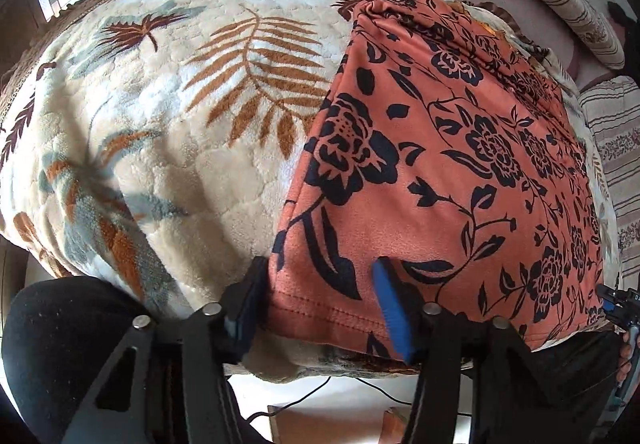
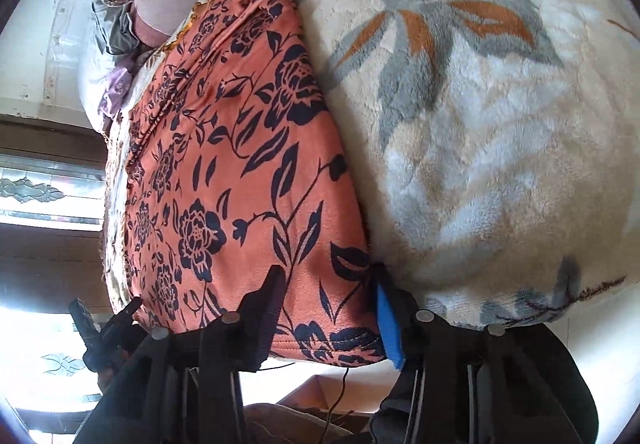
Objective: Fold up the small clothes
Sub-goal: 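Close the left gripper on the hem while the right gripper grasps the hem too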
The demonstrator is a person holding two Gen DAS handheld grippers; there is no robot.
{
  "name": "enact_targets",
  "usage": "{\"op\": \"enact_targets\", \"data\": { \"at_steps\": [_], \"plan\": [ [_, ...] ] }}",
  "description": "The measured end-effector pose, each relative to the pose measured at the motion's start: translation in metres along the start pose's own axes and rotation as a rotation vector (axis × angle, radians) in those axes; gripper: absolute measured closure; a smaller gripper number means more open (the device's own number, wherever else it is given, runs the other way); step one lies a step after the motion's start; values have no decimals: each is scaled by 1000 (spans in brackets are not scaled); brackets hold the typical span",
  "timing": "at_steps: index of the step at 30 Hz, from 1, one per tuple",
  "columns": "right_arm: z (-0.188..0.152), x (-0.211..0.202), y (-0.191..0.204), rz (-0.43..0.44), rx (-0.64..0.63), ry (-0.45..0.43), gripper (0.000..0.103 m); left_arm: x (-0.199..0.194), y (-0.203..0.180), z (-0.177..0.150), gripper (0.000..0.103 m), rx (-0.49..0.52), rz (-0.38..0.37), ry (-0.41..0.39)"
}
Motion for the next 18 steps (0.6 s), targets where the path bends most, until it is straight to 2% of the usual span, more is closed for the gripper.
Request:
{"op": "enact_targets", "data": {
  "at_steps": [3, 4, 5, 8, 9, 10, 11, 12, 13, 14, 15, 16, 17, 18],
  "plan": [
    [-1, -1, -1, -58, -19, -8, 82, -5, 6, -2, 71, 7, -9, 3],
    [-1, -2, -1, -71, -24, -10, 82, -8, 8, -2, 80, 6, -15, 4],
    [-1, -3, 0, -79, -31, -12, 82, -10, 8, -2, 82, 6, -21, 6],
    [-3, -10, 7, -94, -71, -34, 79, -12, 5, -2, 80, 22, -16, 1],
    [-4, -12, 8, -108, -76, -36, 72, -11, 3, -2, 78, 29, -10, -3],
    [-5, -12, 9, -122, -89, -37, 63, -9, 1, -1, 64, 34, -11, 3],
    [-5, -10, 9, -135, -97, -33, 33, -8, 0, -1, 51, 40, -25, 7],
    [-5, -9, 8, -139, -87, -35, 24, -6, -3, 0, 50, 47, -30, 3],
    [-5, -8, 7, -130, -77, -40, 25, -3, -5, 0, 50, 54, -13, 5],
    [-5, -6, 8, -128, -84, -30, 32, -1, -7, 1, 56, 62, 3, 12],
    [-5, -4, 8, -135, -89, -27, 60, -2, -7, 2, 66, 67, 17, 7],
    [-5, -3, 8, -153, -87, -18, 76, -3, -8, 4, 89, 71, 16, 1],
    [-5, -2, 6, -144, -82, -7, 88, -5, -8, 6, 95, 67, -8, 4],
    [-5, -2, 6, -136, -76, -6, 93, -10, -8, 9, 95, 54, -21, -9]
  ]
}}
Point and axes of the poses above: each gripper's, at about its wrist camera, not at the fingertips, and x roughly the way its jaws point, y to its left, z to its top, the point moved 2 cm from there along x, roughly the way its jaws point, and after that the axes turned 15 degrees about -z, right-handed, at the moved point
